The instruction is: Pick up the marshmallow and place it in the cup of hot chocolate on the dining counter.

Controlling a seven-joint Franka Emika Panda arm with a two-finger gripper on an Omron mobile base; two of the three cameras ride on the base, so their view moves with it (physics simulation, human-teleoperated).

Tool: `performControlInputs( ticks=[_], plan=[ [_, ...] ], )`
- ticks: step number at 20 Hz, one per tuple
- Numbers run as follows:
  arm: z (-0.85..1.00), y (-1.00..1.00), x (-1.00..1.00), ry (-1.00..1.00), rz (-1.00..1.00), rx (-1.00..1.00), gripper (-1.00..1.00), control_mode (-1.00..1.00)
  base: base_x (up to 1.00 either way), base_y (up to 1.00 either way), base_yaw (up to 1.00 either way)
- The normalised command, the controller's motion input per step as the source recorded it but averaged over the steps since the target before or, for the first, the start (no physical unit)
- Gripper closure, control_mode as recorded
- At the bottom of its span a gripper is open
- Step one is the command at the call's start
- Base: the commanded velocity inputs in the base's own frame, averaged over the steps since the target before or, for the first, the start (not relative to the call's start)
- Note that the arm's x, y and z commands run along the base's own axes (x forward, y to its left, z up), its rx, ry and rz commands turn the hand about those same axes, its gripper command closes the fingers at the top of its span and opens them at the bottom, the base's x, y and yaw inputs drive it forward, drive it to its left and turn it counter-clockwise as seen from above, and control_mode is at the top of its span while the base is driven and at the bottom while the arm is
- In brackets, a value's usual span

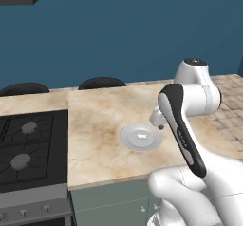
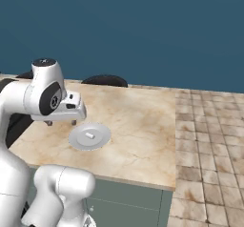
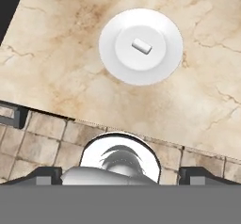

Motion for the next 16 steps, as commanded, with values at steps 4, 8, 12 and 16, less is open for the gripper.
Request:
performControlInputs(
  ticks=[4, 8, 12, 16],
  plan=[
    [-0.39, 0.13, -0.09, 0.00, 0.20, -0.09, -1.00, -1.00, 0.00, 0.00, 0.00],
    [-0.20, 0.06, -0.01, 0.00, 0.23, -0.06, -1.00, -1.00, 0.00, 0.00, 0.00],
    [-0.07, 0.16, 0.01, 0.00, 0.22, -0.07, -1.00, -1.00, 0.00, 0.00, 0.00],
    [0.00, 0.01, 0.10, 0.03, 0.22, 0.00, -1.00, -1.00, 0.00, 0.00, 0.00]
  ],
)
